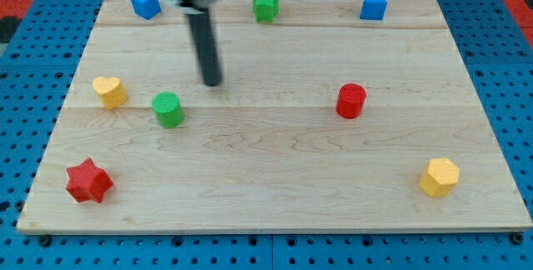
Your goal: Slide the red circle diagonally to the bottom left of triangle
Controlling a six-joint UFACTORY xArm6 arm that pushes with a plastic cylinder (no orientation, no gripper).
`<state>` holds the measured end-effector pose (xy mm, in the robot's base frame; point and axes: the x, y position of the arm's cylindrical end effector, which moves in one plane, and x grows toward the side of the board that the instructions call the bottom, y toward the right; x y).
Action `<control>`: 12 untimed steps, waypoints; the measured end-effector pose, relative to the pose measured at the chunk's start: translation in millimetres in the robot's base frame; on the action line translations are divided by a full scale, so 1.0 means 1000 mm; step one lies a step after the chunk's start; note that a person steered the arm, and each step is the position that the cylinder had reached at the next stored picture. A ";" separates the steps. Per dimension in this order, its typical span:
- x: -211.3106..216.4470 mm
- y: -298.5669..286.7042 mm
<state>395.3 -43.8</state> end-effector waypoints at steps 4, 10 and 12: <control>0.086 0.154; 0.065 0.183; 0.146 0.168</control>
<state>541.1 123.9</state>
